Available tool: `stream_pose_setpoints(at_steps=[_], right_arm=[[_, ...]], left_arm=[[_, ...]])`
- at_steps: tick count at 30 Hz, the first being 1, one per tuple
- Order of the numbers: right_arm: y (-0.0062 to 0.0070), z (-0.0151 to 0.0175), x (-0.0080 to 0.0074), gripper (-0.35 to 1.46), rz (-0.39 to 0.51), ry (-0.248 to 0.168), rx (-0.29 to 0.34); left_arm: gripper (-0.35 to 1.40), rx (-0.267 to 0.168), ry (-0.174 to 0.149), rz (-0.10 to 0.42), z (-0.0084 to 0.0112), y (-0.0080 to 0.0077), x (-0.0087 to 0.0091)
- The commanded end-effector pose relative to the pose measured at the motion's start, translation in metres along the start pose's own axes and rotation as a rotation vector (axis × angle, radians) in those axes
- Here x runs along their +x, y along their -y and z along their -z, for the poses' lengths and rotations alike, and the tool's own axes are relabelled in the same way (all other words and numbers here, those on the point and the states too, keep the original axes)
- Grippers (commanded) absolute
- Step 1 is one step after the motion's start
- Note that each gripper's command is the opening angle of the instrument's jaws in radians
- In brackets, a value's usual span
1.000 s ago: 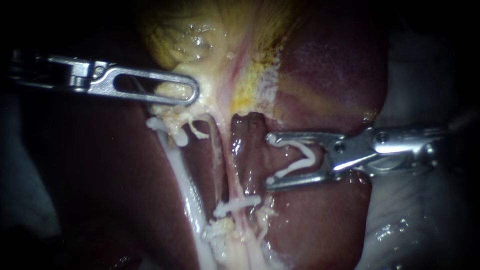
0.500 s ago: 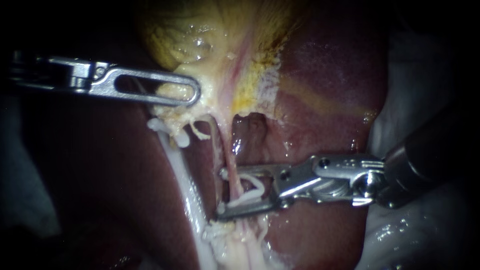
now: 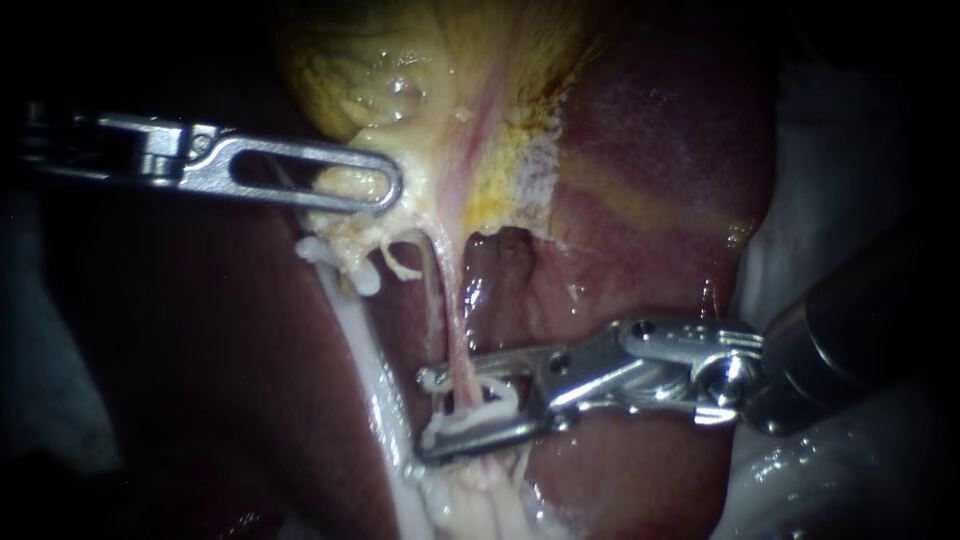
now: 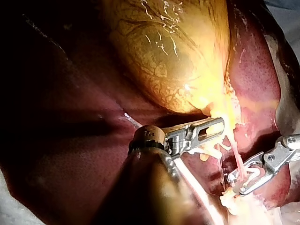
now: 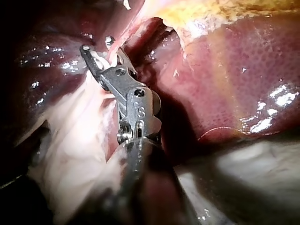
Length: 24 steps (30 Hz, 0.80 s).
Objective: Clipping second clip right tube
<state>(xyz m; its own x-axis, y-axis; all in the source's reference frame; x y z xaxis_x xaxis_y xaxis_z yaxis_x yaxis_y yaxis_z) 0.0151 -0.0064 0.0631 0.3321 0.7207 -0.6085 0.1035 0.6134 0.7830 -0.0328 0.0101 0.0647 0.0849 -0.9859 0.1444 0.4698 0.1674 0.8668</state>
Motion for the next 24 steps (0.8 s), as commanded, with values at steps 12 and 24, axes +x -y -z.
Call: stream_pose_setpoints(at_steps=[12,24], right_arm=[[-0.0003,0.0006,-0.0002,-0.35,-0.007,0.056,-0.024],[-0.0003,0.0008,-0.0002,-0.35,-0.007,0.056,-0.025]], left_arm=[[-0.35,0.000,0.000,0.000,-0.0001,-0.0001,0.0000],[-0.35,0.000,0.000,-0.001,-0.0001,-0.0002,0.0000]])
